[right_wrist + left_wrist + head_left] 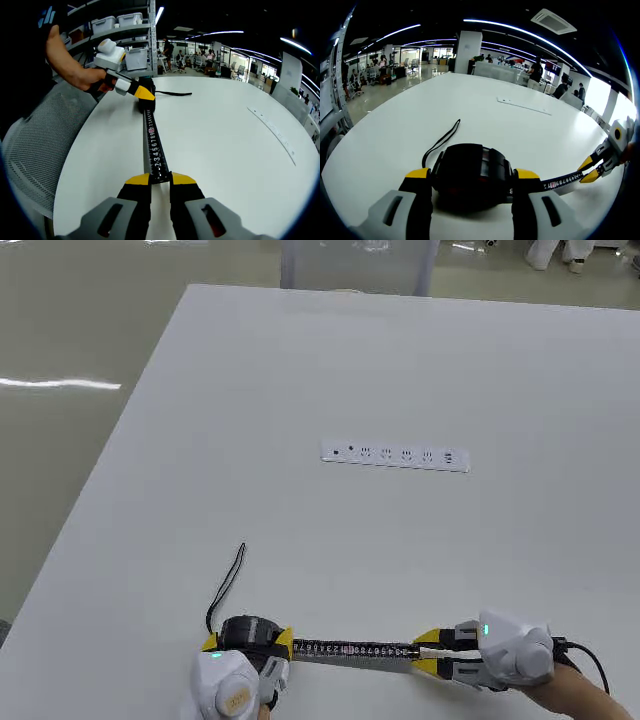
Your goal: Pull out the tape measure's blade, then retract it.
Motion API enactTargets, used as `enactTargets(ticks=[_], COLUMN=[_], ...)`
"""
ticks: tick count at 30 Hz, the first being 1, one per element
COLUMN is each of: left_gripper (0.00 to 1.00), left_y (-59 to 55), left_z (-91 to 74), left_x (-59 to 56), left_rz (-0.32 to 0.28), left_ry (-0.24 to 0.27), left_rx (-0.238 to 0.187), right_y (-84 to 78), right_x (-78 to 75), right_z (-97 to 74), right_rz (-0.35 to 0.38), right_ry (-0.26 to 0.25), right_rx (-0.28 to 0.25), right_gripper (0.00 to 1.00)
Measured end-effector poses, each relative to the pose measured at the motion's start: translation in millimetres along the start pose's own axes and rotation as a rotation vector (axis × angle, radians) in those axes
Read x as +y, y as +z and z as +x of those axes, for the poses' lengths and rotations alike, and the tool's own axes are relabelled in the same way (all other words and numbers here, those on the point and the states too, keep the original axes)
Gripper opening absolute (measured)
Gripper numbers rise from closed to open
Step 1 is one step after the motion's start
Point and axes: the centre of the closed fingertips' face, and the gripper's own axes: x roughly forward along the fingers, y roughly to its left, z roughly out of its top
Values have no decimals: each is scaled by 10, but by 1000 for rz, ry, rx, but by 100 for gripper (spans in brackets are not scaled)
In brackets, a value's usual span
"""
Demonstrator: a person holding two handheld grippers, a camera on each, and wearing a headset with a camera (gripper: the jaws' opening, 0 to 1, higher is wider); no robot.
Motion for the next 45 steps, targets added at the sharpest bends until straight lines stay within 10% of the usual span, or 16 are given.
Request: enactTargets(ticks=[45], left_gripper=[61], left_y=[17], left_z=[-9], left_x=[15], left_rz=[-40], left_ry=[-30], left_rx=[1], right_y=[181], right_x=[21], right_z=[236], right_rz=[-14], right_ry=[14], right_rx=[-17], right_gripper=[12])
